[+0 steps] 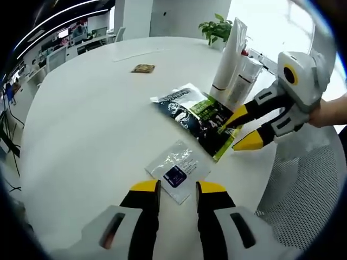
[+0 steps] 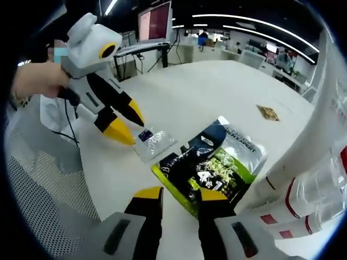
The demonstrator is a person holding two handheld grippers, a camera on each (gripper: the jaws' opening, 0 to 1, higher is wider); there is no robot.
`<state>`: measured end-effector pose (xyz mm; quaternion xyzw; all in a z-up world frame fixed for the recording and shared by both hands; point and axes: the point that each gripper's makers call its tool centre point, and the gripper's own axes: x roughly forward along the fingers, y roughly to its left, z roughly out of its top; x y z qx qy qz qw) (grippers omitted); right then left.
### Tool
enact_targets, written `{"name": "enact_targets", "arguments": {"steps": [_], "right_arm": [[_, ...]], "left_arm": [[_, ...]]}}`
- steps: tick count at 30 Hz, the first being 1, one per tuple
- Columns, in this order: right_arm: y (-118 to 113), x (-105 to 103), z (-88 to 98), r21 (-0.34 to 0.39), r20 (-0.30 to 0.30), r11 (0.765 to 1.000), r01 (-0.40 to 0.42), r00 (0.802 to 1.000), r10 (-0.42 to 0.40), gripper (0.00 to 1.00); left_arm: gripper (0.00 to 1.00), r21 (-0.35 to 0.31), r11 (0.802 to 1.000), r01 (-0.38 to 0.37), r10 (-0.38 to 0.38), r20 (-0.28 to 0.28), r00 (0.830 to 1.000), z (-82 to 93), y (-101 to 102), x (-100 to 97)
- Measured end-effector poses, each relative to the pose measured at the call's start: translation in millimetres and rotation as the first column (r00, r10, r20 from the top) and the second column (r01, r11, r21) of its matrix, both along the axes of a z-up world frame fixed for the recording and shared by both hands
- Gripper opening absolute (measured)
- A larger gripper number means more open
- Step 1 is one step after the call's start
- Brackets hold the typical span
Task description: Arrange the skincare products in the storage area until every visible bottle or jar stands upright without overlapping.
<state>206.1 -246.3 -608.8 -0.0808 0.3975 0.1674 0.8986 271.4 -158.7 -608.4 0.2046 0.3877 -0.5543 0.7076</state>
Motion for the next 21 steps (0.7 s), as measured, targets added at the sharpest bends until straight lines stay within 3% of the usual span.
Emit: {"name": "enact_targets", "arguments": {"steps": [13,21], "right_arm": [[4,-18,20.8,0.016,0.018,0.998,-0.057,0.998,0.057,0.27],[-1,-38,28.7,0.03,0.021,0.999,-0.044,0.999,0.043,0.33]], "left_arm": [[0.3,-0.043,0.999,-0.024,0.024,-0.001,1.0,16.0,2,-11.2],[0.42,-0.052,0.998,-0.047,0.047,-0.002,0.999,21.4,7,-17.8]]}}
